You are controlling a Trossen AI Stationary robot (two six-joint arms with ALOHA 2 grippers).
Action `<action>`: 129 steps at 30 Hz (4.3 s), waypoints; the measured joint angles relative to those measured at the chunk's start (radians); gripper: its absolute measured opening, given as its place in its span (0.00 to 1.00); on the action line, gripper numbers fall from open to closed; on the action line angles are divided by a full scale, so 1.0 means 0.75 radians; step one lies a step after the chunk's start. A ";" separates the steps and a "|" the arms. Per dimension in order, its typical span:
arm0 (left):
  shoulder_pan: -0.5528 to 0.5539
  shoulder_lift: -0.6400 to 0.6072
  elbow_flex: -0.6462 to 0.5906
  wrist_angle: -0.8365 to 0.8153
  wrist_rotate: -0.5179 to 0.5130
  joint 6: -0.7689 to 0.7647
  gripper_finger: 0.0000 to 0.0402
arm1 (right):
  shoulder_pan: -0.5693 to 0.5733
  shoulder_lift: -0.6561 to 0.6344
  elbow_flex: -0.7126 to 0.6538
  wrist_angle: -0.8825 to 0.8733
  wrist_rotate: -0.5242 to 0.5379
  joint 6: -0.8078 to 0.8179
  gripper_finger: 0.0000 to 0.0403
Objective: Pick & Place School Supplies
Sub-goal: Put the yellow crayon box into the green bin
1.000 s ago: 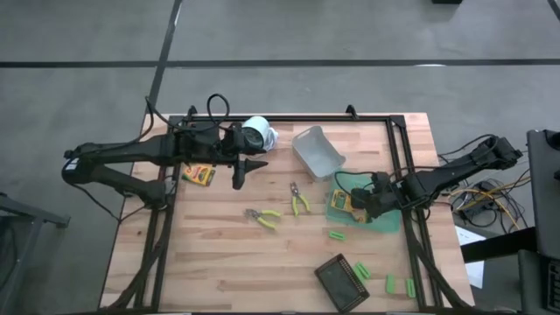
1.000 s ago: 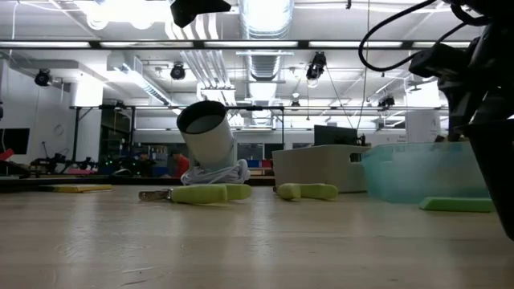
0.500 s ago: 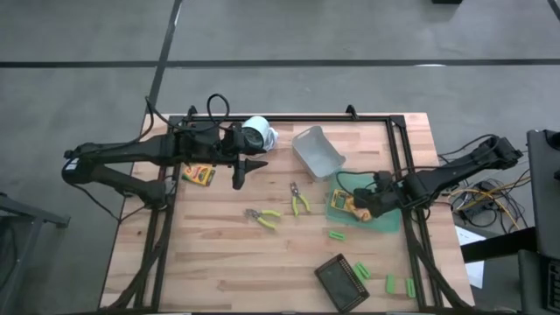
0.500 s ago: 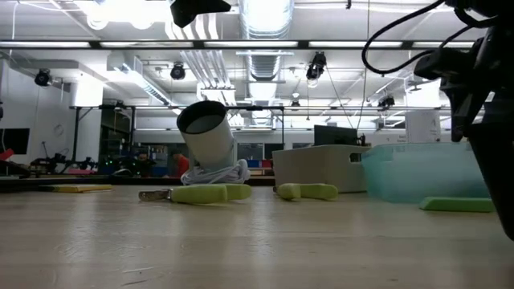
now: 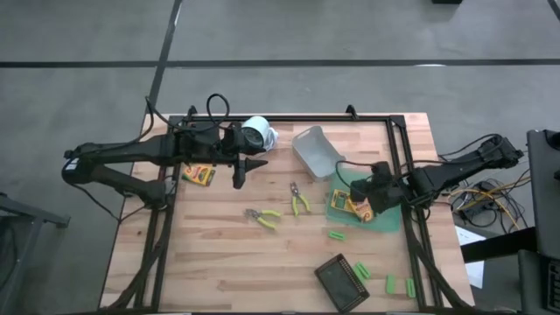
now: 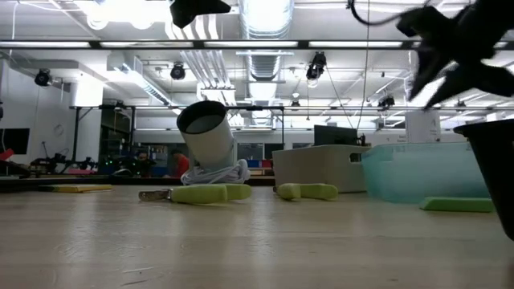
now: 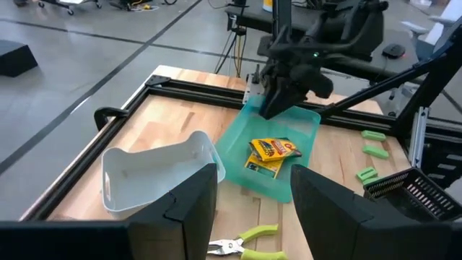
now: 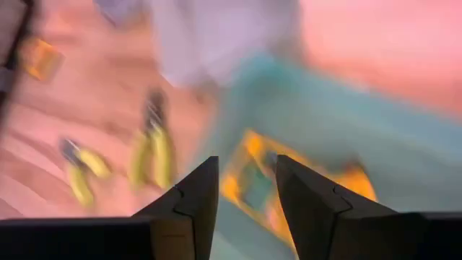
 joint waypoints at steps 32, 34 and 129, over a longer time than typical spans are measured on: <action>0.124 0.001 -0.097 -1.195 -0.707 -1.398 0.45 | -0.016 0.289 -0.001 0.768 0.212 -0.794 0.28; 0.156 0.001 -0.152 -1.196 -0.705 -1.399 0.45 | -0.018 0.293 0.000 0.780 0.213 -0.793 0.27; -0.568 0.125 -0.895 0.065 0.090 -1.115 0.45 | -0.019 0.290 -0.001 0.780 0.233 -0.922 0.16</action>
